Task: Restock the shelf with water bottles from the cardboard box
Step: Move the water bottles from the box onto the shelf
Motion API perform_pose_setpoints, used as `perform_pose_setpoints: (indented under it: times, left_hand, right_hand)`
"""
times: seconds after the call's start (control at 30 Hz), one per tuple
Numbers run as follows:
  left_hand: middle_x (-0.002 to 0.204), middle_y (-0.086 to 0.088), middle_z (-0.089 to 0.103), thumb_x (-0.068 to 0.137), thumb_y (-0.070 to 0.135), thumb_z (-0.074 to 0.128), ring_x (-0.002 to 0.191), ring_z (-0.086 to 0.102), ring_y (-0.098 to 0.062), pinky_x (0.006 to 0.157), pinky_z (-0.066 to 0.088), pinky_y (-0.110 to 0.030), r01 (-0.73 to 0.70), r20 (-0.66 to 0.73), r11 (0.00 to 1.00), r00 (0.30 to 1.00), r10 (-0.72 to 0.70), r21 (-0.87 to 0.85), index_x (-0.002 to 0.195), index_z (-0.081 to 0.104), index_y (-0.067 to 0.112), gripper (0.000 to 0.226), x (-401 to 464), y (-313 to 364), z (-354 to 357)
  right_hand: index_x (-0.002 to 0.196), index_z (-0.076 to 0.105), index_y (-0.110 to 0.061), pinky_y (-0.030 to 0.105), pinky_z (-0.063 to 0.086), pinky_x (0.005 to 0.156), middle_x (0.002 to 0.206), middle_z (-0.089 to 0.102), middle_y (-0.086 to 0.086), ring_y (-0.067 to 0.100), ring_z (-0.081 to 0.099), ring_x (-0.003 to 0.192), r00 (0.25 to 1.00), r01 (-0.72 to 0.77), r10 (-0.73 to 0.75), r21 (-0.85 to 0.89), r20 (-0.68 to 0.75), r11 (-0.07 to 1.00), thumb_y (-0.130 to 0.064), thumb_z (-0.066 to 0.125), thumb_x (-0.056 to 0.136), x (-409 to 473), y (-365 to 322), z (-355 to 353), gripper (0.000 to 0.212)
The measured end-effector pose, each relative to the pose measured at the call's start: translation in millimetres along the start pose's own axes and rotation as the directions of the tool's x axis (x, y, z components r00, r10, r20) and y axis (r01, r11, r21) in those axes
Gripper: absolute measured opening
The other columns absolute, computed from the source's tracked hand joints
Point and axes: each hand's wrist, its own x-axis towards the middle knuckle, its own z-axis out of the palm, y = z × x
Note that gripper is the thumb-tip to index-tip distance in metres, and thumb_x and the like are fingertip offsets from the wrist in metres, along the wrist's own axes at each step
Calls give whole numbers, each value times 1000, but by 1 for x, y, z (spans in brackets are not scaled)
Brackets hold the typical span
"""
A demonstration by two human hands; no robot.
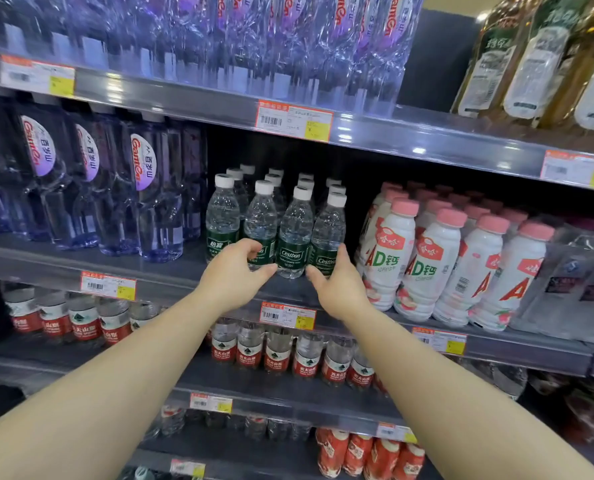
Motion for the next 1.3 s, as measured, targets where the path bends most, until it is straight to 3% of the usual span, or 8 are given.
perform_pose_setpoints:
  times: [0.2,0.33,0.47,0.63,0.87,1.07,1.3]
  left_hand:
    - [143,-8,50,95,46,56,133,43,-31,105,41,-44,-15,-113,977,993,40,214,142,47,17,56,-43,57,30]
    - [142,-9,50,95,47,53,132,42,-32,107,40,-44,-103,-27,953,993,115,284,141,47,17,56,-91,122,97]
    - [145,-10,45,96,50,48,134,38,-32,110,34,-43,-272,127,906,962,243,323,145,42,16,60,-152,219,196]
    - [153,-6,39,95,56,44,140,35,-28,116,29,-42,-571,338,761,814,473,309,149,37,21,65,-216,356,321]
    - [157,-5,34,97,57,41,143,29,-27,118,22,-43,-818,491,553,550,676,155,151,33,23,64,-300,517,468]
    - [161,-5,26,98,57,36,146,22,-28,119,16,-47,-901,577,433,366,730,24,152,30,24,64,-332,608,598]
    - [164,-4,19,99,58,33,150,12,-29,122,9,-50,-909,640,399,238,731,-118,155,22,27,65,-318,733,735]
  right_hand:
    - [155,12,-22,31,29,110,159,24,-2,19,31,142,986,157,-161,66,51,985,-38,48,100,-63,21,-47,68]
    - [154,18,-25,29,32,106,158,27,-3,19,32,141,987,152,-150,-31,53,988,-37,46,101,-109,92,-123,62]
    - [155,16,-22,35,23,117,160,21,0,20,18,147,998,20,-36,-302,-48,953,-40,45,101,-171,209,-233,64]
    - [155,13,-21,48,24,115,161,17,7,31,11,148,966,-247,151,-592,-208,767,-45,36,101,-259,335,-376,63]
    - [155,10,-24,50,18,117,163,10,3,30,6,149,829,-559,407,-553,-383,618,-52,26,101,-365,468,-507,63]
    - [155,7,-28,50,4,118,163,4,2,28,-2,150,684,-729,528,-466,-502,501,-51,24,102,-397,570,-581,60]
    - [155,9,-29,51,7,119,163,8,2,29,3,149,513,-858,616,-371,-598,355,-53,30,100,-381,689,-683,63]
